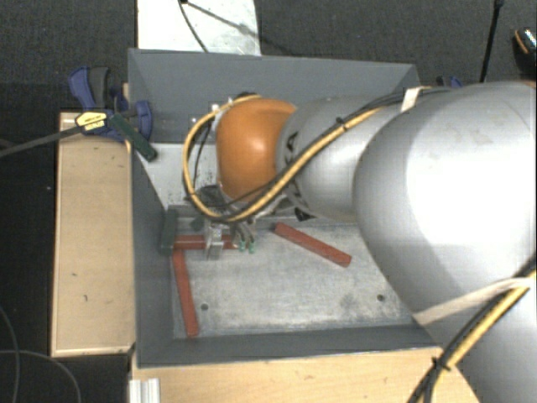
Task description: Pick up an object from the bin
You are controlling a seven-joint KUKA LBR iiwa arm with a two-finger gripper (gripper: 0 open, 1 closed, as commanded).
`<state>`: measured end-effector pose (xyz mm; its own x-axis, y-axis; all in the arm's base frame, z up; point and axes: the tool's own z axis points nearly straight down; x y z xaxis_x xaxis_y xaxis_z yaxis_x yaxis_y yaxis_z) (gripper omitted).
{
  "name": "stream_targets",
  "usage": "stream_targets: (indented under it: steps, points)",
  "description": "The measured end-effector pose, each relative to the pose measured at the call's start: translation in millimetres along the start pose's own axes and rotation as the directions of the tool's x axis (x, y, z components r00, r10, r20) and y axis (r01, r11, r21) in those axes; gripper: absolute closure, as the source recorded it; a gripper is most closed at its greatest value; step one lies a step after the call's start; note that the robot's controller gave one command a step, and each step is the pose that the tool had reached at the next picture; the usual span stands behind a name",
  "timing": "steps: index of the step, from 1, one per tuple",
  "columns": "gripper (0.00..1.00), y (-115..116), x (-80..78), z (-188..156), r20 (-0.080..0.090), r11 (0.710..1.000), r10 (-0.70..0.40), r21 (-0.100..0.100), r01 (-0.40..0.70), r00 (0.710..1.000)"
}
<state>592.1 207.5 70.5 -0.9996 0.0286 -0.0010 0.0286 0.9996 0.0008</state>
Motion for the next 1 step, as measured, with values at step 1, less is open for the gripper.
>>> stream_targets:
  steps: [1]
  points:
    - [1.0, -21.2, 6.0, -131.3, 0.01, 1.0, 0.017, -0.003, -0.017, 1.0]
